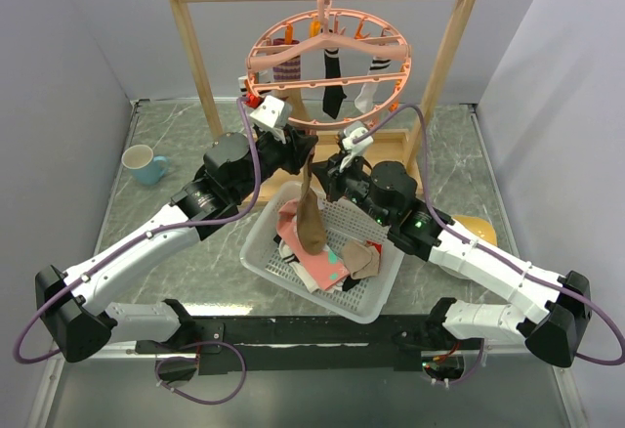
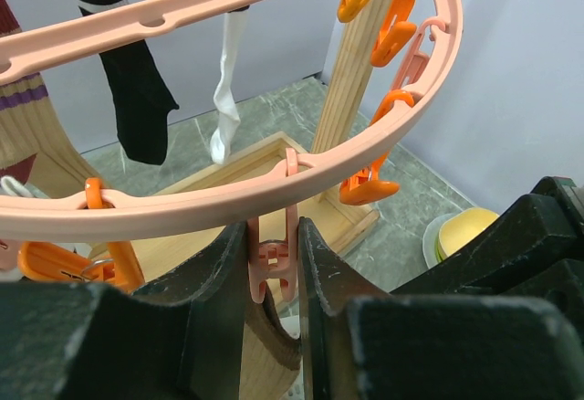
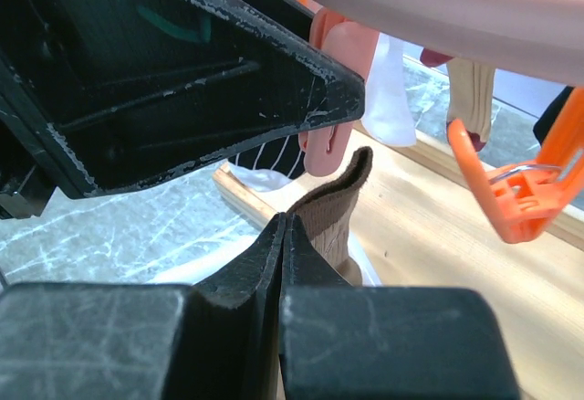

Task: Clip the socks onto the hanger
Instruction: Clamp the sock onto the hanger.

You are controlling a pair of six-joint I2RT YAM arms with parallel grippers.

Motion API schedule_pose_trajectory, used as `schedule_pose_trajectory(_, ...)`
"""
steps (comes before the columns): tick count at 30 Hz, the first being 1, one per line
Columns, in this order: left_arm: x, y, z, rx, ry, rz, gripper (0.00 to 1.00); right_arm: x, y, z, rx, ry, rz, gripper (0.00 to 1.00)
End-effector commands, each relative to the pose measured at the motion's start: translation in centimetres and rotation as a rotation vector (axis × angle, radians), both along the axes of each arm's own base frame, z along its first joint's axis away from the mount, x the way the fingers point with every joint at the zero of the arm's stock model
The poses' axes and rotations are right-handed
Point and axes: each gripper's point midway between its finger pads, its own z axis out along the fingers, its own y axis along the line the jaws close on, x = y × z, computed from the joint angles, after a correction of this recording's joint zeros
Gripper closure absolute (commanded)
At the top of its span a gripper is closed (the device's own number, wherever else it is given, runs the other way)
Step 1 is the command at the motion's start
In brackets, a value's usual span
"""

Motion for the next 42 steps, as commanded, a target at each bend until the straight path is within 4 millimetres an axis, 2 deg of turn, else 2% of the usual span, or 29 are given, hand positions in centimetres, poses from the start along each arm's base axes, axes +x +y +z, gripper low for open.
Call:
schedule_pose_trajectory(1,-1.2,0.0,0.2,0.016,-0.004,-0.029,0.99,0.1,-1.0,3.3,0.065,-0.064,-0.028,1.00)
schedule_pose_trajectory(11,-1.3,-0.3,-0.9,0.009,0.023,-0.044,0.99,-0.1,-0.6,5.2,0.099,-0.089,-0.005,1.00)
schedule_pose_trajectory(21,-1.4,-0.3,-1.6,0.004,0.035,-0.047,0.99,0.0,0.1,6.2,0.111,-0.102,0.012,1.00)
schedule_pose_trajectory(32,-1.7,-0.1,-1.5,0.008,0.026,-0.045,0.99,0.2,0.0,5.5,0.098,-0.090,-0.001,1.00)
schedule_pose_trajectory(42,-1.8,-0.1,-2.1,0.017,0.036,-0.050,0.99,-0.1,-0.3,7.4,0.110,-0.129,0.008,1.00)
